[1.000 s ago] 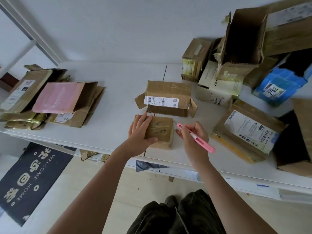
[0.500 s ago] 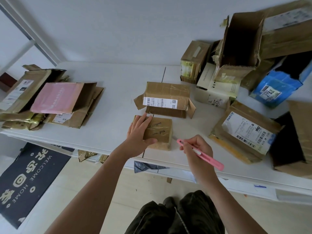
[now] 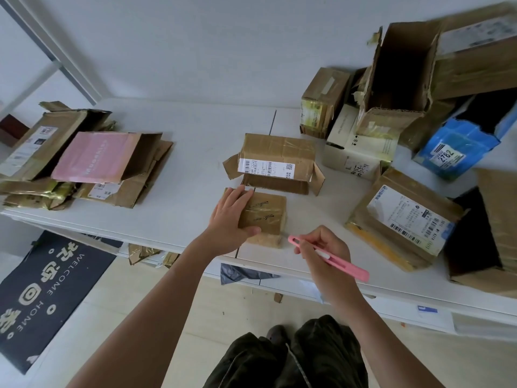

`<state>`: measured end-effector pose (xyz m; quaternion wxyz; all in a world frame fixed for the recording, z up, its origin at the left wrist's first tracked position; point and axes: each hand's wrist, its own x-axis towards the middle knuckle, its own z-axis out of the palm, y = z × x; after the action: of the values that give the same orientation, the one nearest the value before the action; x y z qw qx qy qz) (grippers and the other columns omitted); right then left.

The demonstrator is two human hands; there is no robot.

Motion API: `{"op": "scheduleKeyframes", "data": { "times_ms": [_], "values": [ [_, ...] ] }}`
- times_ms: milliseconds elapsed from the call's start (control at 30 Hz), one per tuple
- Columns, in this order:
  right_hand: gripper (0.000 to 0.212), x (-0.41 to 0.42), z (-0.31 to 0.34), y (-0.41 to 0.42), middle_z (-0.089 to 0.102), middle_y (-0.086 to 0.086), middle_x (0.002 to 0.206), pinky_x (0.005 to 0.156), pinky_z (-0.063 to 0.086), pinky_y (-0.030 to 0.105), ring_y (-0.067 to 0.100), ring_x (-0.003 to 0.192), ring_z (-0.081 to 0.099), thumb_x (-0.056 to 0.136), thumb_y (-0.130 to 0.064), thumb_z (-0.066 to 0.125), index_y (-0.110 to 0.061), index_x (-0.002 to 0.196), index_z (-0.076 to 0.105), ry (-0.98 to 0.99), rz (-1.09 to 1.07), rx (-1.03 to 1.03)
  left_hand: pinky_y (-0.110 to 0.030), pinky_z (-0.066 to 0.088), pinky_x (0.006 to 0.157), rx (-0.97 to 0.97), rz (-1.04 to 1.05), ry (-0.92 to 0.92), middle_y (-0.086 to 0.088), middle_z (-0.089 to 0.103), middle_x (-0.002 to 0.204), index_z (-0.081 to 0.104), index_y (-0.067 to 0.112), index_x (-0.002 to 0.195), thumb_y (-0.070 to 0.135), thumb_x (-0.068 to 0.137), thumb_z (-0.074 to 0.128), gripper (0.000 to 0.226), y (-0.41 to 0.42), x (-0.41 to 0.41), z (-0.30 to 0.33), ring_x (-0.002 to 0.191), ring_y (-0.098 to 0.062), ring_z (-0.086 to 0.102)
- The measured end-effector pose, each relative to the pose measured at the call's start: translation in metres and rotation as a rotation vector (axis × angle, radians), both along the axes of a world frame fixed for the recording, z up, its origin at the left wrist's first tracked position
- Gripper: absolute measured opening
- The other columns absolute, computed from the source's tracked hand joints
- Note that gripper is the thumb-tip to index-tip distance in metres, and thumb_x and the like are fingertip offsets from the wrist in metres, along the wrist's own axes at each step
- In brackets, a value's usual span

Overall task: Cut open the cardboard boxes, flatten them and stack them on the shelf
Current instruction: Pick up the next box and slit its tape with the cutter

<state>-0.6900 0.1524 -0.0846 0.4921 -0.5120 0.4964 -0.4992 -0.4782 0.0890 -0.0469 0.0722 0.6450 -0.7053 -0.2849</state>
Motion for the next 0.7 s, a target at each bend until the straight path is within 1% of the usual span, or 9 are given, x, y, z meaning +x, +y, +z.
{"op": "scheduleKeyframes", "data": {
  "times_ms": [133, 200, 267, 367, 433, 500, 567, 633, 700],
  "values": [
    [0.017, -0.007, 0.001, -0.002, 0.07, 0.012, 0.08, 0.07, 0.057, 0.027, 0.026, 0.081, 0.07, 0.093, 0.005, 0.056, -0.007, 0.082, 0.058, -0.126, -0.173, 0.036, -0.042, 0.029, 0.109, -0.131, 0.12, -0.244, -0.002, 0.033, 0.145, 0.024, 0.023, 0.15, 0.069, 0.08, 0.059, 0.092, 0.001, -0.008, 0.002, 0.134, -0.023, 0.023],
    [0.017, -0.006, 0.004, -0.005, 0.069, 0.013, 0.08, 0.071, 0.057, 0.025, 0.027, 0.083, 0.072, 0.094, 0.004, 0.055, -0.008, 0.082, 0.057, -0.185, -0.242, 0.04, -0.044, 0.033, 0.105, -0.113, 0.256, -0.393, -0.009, 0.038, 0.139, 0.017, 0.021, 0.151, 0.087, 0.071, 0.046, 0.108, 0.001, -0.014, 0.004, 0.131, -0.03, 0.032],
    [0.014, -0.006, 0.006, -0.007, 0.068, 0.015, 0.082, 0.073, 0.059, 0.027, 0.025, 0.082, 0.073, 0.094, 0.004, 0.055, -0.006, 0.083, 0.056, -0.195, -0.251, 0.033, -0.048, 0.041, 0.099, -0.027, 0.407, -0.376, -0.013, 0.044, 0.141, 0.007, 0.021, 0.154, 0.094, 0.066, 0.042, 0.119, -0.002, -0.017, 0.006, 0.129, -0.035, 0.044],
    [0.012, 0.0, 0.007, -0.005, 0.067, 0.015, 0.081, 0.075, 0.06, 0.038, 0.03, 0.081, 0.071, 0.094, 0.003, 0.056, -0.004, 0.085, 0.055, -0.175, -0.283, 0.024, -0.043, 0.046, 0.078, 0.033, 0.485, -0.225, -0.009, 0.06, 0.127, -0.004, 0.035, 0.152, 0.086, 0.077, 0.042, 0.102, -0.005, -0.017, 0.004, 0.111, -0.035, 0.06],
    [0.009, 0.008, 0.007, 0.001, 0.065, 0.016, 0.081, 0.072, 0.059, 0.046, 0.039, 0.079, 0.066, 0.093, 0.001, 0.058, -0.004, 0.087, 0.055, -0.128, -0.304, 0.015, -0.038, 0.045, 0.076, 0.001, 0.468, -0.145, -0.006, 0.064, 0.121, 0.003, 0.043, 0.151, 0.073, 0.089, 0.04, 0.078, -0.005, -0.018, 0.004, 0.106, -0.033, 0.062],
    [0.007, 0.017, 0.006, 0.009, 0.064, 0.017, 0.081, 0.069, 0.059, 0.046, 0.039, 0.077, 0.064, 0.093, 0.0, 0.058, -0.003, 0.088, 0.055, -0.127, -0.327, 0.019, -0.039, 0.055, 0.079, 0.004, 0.515, 0.008, -0.003, 0.064, 0.117, 0.023, 0.039, 0.148, 0.06, 0.096, 0.041, 0.058, -0.005, -0.022, 0.005, 0.096, -0.031, 0.066],
    [0.007, 0.025, 0.006, 0.015, 0.066, 0.016, 0.083, 0.07, 0.062, 0.042, 0.032, 0.078, 0.069, 0.095, 0.0, 0.057, -0.004, 0.089, 0.055, -0.204, -0.357, 0.042, -0.037, 0.06, 0.064, 0.024, 0.581, 0.135, 0.001, 0.063, 0.101, 0.038, 0.031, 0.133, 0.053, 0.098, 0.043, 0.042, -0.006, -0.023, 0.006, 0.067, -0.026, 0.071],
    [0.008, 0.032, 0.007, 0.015, 0.071, 0.008, 0.091, 0.074, 0.062, 0.037, 0.022, 0.089, 0.073, 0.096, -0.002, 0.056, -0.006, 0.09, 0.054, -0.267, -0.377, 0.065, -0.034, 0.059, 0.058, 0.058, 0.635, 0.15, 0.001, 0.06, 0.093, 0.039, 0.026, 0.118, 0.053, 0.097, 0.046, 0.036, -0.005, -0.023, 0.008, 0.047, -0.021, 0.067],
    [0.007, 0.035, 0.008, 0.012, 0.071, 0.004, 0.096, 0.076, 0.061, 0.037, 0.019, 0.097, 0.073, 0.097, -0.004, 0.055, -0.007, 0.091, 0.053, -0.3, -0.388, 0.08, -0.037, 0.059, 0.064, 0.093, 0.654, 0.052, -0.003, 0.063, 0.088, 0.038, 0.02, 0.111, 0.058, 0.094, 0.046, 0.043, -0.002, -0.021, 0.011, 0.051, -0.023, 0.069]
  ]
}}
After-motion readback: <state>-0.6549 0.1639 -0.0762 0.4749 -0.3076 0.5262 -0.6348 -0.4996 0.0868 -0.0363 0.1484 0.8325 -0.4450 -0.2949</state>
